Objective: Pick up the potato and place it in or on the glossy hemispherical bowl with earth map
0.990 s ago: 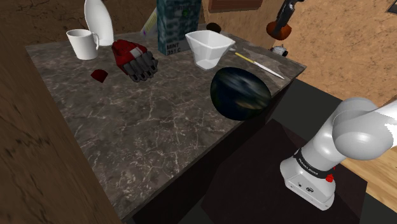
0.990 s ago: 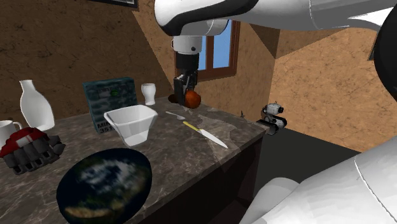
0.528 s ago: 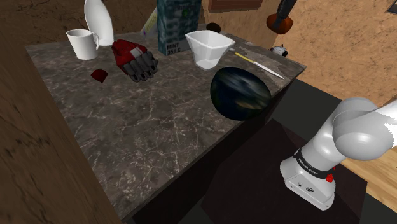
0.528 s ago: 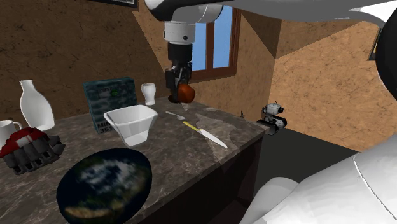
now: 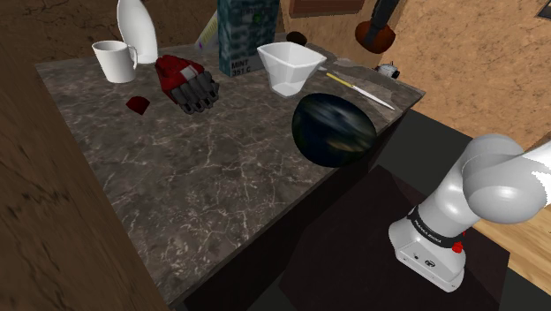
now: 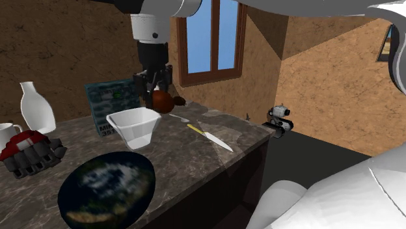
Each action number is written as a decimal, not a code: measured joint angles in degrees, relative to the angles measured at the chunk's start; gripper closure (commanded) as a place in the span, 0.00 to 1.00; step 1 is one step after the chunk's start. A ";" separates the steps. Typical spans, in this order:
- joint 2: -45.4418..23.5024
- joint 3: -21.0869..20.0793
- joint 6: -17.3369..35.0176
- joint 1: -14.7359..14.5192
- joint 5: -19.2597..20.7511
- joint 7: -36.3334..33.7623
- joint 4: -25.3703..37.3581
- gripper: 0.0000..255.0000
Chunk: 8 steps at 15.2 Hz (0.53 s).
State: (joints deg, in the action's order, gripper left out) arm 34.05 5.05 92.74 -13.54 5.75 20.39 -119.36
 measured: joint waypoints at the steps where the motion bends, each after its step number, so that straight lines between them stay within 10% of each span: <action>1: -0.28 -1.01 0.07 -0.35 -0.43 -1.24 0.11 1.00; 8: -2.73 -8.94 -0.11 -2.90 -3.54 -10.80 2.11 1.00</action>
State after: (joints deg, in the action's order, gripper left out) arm 31.32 -3.89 92.63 -16.45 2.21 9.59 -117.26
